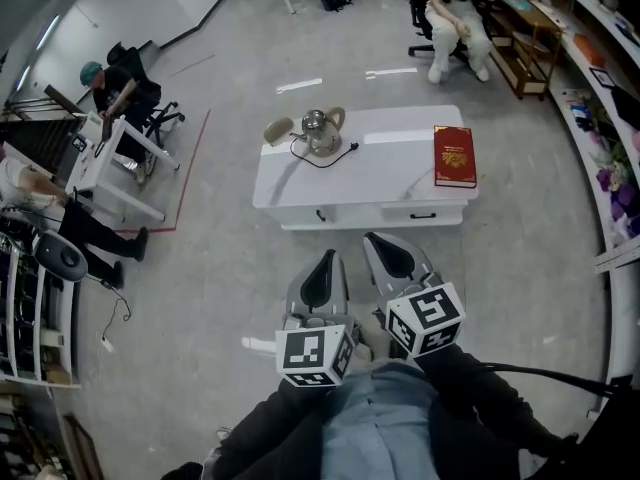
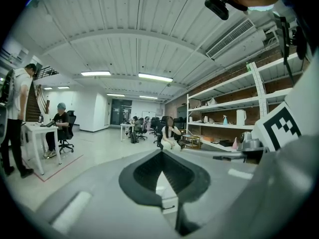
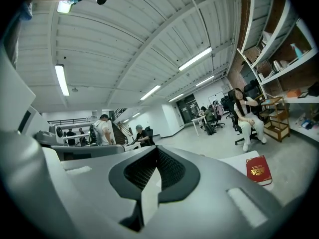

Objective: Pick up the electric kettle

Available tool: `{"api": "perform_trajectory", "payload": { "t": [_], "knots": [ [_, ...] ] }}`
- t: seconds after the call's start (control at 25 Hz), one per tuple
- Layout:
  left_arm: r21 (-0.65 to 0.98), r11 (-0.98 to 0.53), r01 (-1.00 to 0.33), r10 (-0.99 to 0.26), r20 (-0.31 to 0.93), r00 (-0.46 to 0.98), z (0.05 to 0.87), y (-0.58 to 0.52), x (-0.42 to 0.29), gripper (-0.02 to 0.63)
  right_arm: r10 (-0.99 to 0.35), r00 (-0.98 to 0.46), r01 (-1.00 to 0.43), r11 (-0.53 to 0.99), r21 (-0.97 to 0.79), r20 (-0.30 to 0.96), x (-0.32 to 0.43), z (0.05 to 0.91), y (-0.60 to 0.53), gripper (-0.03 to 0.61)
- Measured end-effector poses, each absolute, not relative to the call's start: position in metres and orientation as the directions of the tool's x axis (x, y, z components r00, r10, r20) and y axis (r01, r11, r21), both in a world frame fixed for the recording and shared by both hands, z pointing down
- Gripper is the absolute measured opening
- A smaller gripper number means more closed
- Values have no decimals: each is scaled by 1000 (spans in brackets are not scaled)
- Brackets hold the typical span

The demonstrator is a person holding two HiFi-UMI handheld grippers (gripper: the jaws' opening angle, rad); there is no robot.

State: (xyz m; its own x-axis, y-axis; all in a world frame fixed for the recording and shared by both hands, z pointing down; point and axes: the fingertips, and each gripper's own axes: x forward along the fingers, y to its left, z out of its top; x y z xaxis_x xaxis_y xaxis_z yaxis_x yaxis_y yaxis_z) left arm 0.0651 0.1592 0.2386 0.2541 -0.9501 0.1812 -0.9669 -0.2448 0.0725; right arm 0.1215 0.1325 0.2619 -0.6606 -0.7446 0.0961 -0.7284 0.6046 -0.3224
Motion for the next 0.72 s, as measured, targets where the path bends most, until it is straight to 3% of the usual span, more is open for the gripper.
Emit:
{"api": "perform_trajectory", "payload": {
  "t": [0.72],
  "knots": [
    [185, -234, -955, -943, 198, 269, 265, 46, 11, 0, -732, -649, -757, 591, -280, 208, 71, 288, 32, 26]
  ]
}}
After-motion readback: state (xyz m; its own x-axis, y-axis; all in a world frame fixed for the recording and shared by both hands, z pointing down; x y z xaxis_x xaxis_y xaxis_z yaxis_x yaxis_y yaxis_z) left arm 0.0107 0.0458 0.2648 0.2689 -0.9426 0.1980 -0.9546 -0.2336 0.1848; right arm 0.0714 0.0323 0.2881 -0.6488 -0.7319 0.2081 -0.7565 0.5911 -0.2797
